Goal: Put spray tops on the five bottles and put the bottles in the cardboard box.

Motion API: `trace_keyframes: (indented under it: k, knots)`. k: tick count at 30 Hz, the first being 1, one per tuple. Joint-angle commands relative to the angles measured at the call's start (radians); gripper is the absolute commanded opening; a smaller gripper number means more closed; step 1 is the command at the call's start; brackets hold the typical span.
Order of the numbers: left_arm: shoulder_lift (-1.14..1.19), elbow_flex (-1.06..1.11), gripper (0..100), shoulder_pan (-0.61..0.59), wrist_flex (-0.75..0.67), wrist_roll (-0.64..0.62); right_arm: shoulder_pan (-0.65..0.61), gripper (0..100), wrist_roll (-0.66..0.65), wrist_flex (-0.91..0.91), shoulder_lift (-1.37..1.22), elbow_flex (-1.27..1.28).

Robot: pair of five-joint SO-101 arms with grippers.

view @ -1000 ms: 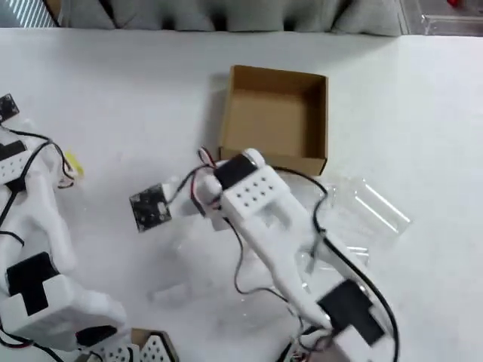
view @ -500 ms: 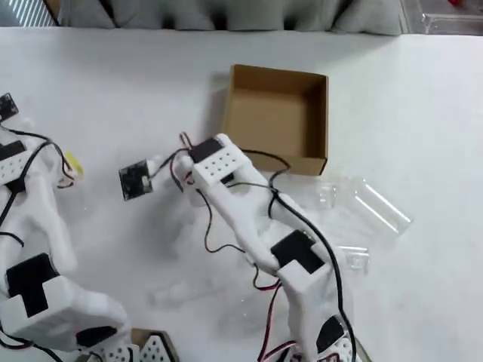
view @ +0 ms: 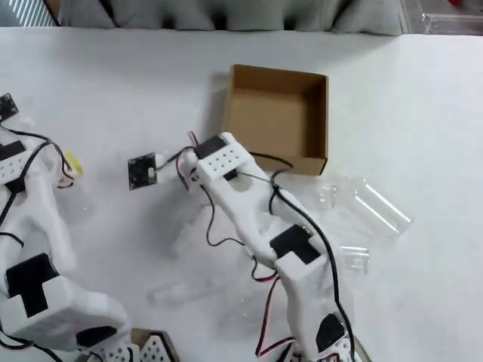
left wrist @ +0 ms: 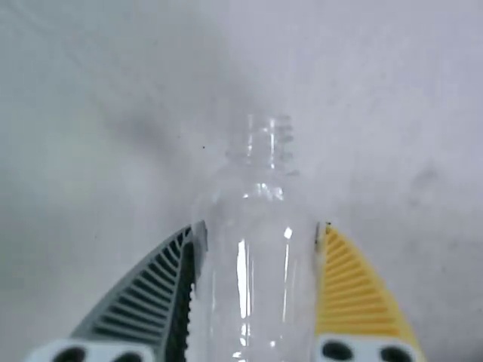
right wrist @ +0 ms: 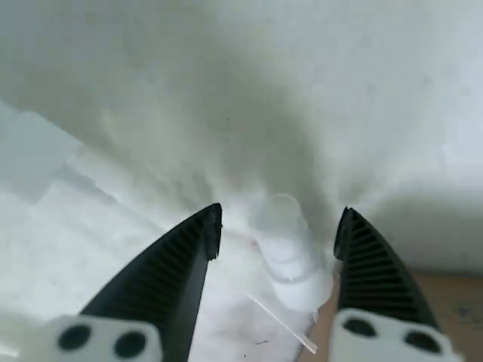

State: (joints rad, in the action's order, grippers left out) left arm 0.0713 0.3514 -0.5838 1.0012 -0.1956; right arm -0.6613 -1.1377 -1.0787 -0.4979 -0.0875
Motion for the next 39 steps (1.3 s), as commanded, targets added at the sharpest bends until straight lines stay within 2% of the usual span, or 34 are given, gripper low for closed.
trace_keyframes:
  k: [1,3,7,10,12,17,28,35,39]
  knots:
    - [-0.012,-0.048,2,-0.004,-0.017,-0.009,0.035,21.8,0.012,0.015,-0.005,-0.032]
    - [-0.012,-0.048,2,-0.004,-0.017,-0.009,0.038,19.2,0.014,0.015,-0.013,-0.035]
    - [-0.012,-0.046,2,-0.004,-0.015,-0.009,0.036,1.4,0.061,0.016,-0.013,-0.038]
    - [-0.012,-0.046,2,-0.004,-0.015,-0.009,0.036,3.6,0.132,0.031,-0.012,-0.04]
    - [-0.015,-0.046,2,-0.002,-0.015,-0.009,0.039,0.9,0.183,0.027,0.01,-0.046]
    - [-0.045,-0.061,2,0.039,0.041,-0.011,0.073,1.5,0.299,-0.099,0.2,-0.048]
    - [-0.481,-0.051,2,0.232,0.213,-0.002,0.291,1.5,0.713,-0.417,0.808,-0.043]
    - [-0.823,0.086,2,0.418,0.209,0.0,0.358,1.6,0.735,-0.631,1.162,-0.043]
    - [-1.023,0.206,2,0.518,0.169,0.0,0.355,1.6,0.735,-0.638,1.331,-0.04]
